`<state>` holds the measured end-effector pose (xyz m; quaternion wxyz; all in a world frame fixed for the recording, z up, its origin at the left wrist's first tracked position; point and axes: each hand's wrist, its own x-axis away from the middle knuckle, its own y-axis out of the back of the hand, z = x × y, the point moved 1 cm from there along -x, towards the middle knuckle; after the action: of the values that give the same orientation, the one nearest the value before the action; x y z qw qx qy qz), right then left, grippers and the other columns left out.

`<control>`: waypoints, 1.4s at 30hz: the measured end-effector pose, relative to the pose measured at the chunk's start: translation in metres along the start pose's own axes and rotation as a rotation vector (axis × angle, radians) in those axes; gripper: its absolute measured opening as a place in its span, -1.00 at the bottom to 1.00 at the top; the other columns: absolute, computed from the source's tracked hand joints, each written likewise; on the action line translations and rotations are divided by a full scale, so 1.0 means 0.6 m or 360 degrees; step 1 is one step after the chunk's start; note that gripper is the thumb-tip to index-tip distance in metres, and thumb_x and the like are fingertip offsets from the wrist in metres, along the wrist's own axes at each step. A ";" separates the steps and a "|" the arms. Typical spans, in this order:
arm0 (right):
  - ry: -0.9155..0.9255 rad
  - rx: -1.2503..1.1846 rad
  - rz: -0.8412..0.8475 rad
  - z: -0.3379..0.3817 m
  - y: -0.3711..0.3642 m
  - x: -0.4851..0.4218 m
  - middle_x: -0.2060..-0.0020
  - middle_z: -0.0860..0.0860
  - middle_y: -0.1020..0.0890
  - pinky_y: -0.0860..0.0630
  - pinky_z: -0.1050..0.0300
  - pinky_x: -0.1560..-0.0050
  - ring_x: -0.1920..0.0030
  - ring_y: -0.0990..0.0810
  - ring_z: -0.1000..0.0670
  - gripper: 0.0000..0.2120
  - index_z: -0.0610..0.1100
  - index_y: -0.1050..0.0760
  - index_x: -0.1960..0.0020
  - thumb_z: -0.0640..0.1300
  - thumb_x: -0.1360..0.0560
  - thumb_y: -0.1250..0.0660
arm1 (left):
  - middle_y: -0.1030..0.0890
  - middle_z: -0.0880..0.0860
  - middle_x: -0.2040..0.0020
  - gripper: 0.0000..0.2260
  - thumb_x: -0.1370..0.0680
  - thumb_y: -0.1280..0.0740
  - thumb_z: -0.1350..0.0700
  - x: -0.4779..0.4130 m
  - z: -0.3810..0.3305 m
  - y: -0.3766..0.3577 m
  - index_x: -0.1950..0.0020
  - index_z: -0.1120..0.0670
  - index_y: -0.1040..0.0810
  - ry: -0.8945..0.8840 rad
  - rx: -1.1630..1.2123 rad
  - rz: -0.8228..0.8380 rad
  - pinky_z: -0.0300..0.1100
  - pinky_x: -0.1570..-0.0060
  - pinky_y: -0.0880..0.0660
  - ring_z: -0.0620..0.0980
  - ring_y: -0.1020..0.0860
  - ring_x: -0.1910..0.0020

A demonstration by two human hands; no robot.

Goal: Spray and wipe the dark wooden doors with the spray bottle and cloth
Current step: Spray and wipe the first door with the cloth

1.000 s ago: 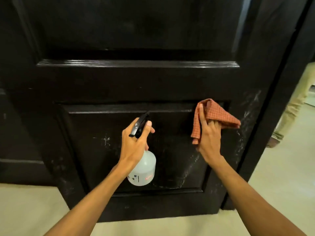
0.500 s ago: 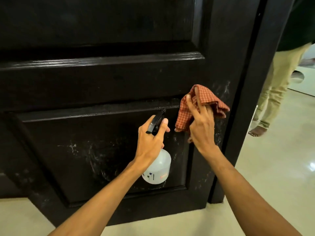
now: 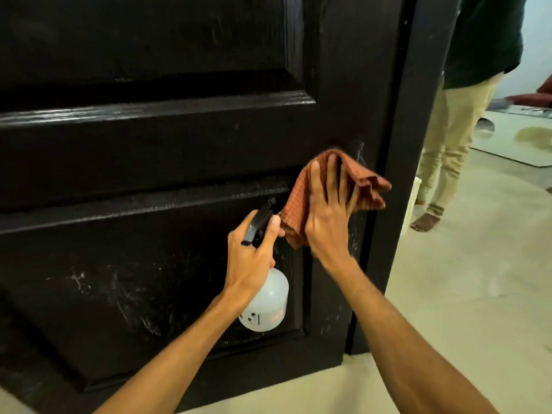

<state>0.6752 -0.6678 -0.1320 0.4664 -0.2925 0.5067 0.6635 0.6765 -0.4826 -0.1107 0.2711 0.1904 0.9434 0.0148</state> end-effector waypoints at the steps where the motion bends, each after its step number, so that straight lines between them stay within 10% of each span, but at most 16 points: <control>1: -0.0023 0.0010 0.0048 -0.011 -0.011 0.035 -0.67 -0.10 0.09 0.17 -0.49 -0.53 -0.66 0.16 -0.19 -0.33 0.00 0.09 -0.69 -0.10 -0.67 -0.14 | -0.67 0.19 0.15 -0.82 -0.69 -0.32 0.02 -0.001 -0.002 -0.001 0.05 0.04 -0.61 -0.0003 0.0004 0.0012 -0.06 0.47 -0.49 0.11 -0.47 0.50; 12: -0.0045 -0.0084 -0.0132 -0.037 0.018 -0.013 -0.66 -0.19 0.07 0.23 -0.39 -0.57 -0.65 0.13 -0.28 -0.19 -0.21 -0.06 -0.66 0.32 -0.64 -0.05 | -0.69 0.07 0.09 -0.81 -0.69 -0.31 0.02 -0.014 -0.017 -0.006 0.01 0.11 -0.60 -0.0019 0.0019 0.0020 -0.17 0.43 -0.51 0.01 -0.48 0.50; 15: -0.0170 -0.0046 0.0137 -0.062 -0.008 0.114 -0.66 -0.18 0.09 0.14 -0.55 -0.51 -0.64 0.14 -0.31 -0.15 -0.07 0.07 -0.69 0.04 -0.57 -0.33 | -0.70 0.06 0.08 -0.83 -0.69 -0.31 0.02 -0.010 -0.014 0.001 -0.01 0.09 -0.60 -0.0003 0.0026 0.0019 -0.20 0.44 -0.51 -0.03 -0.48 0.50; 27: 0.0196 -0.0023 -0.0110 0.052 -0.031 0.058 -0.52 -0.23 -0.29 -0.10 -0.24 -0.58 -0.53 -0.23 -0.34 -0.26 -0.16 -0.20 -0.61 -0.45 -0.49 -0.32 | -0.70 0.05 0.09 -0.83 -0.69 -0.32 0.03 -0.001 -0.007 0.076 -0.02 0.10 -0.60 -0.0034 -0.0065 -0.0128 -0.15 0.46 -0.51 0.04 -0.50 0.51; 30: 0.0110 -0.0072 -0.0306 0.082 -0.016 0.000 -0.39 -0.26 -0.46 -0.32 -0.28 -0.46 -0.42 -0.34 -0.24 -0.60 -0.25 -0.49 -0.42 -0.35 -0.61 -0.19 | -0.70 0.04 0.08 -0.84 -0.70 -0.31 0.02 0.001 -0.003 0.098 -0.01 0.07 -0.60 -0.0052 -0.0082 -0.0156 -0.13 0.45 -0.52 0.06 -0.51 0.53; 34: 0.0239 -0.0075 -0.0209 0.105 -0.017 0.037 -0.43 -0.16 -0.39 -0.28 -0.32 -0.49 -0.40 -0.33 -0.25 -0.52 -0.23 -0.48 -0.45 -0.43 -0.55 -0.22 | -0.70 0.05 0.09 -0.83 -0.70 -0.31 0.02 0.004 0.000 0.117 0.00 0.07 -0.61 -0.0055 -0.0090 -0.0179 -0.12 0.46 -0.52 0.04 -0.50 0.54; 39: 0.0110 -0.0182 -0.0404 0.120 -0.004 -0.012 -0.37 -0.18 -0.38 -0.23 0.11 -0.54 -0.38 -0.39 -0.17 -0.75 -0.24 -0.62 -0.25 -0.27 -0.62 -0.27 | -0.69 0.05 0.09 -0.84 -0.70 -0.31 0.03 0.010 0.007 0.139 -0.05 0.09 -0.61 -0.0027 -0.0063 -0.0211 -0.19 0.46 -0.49 0.02 -0.49 0.54; 42: 0.0345 -0.0248 -0.0308 0.157 -0.026 0.015 -0.33 -0.16 -0.38 -0.40 -0.14 -0.45 -0.36 -0.43 -0.20 -0.76 -0.25 -0.64 -0.24 -0.27 -0.64 -0.28 | -0.69 0.05 0.08 -0.84 -0.70 -0.31 0.04 0.011 0.014 0.158 -0.06 0.09 -0.61 -0.0024 -0.0084 -0.0243 -0.20 0.47 -0.48 0.03 -0.50 0.54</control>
<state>0.6937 -0.5748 -0.1163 0.4467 -0.4450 0.4706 0.6173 0.7090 -0.3928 -0.1088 0.2834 0.1109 0.9524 0.0175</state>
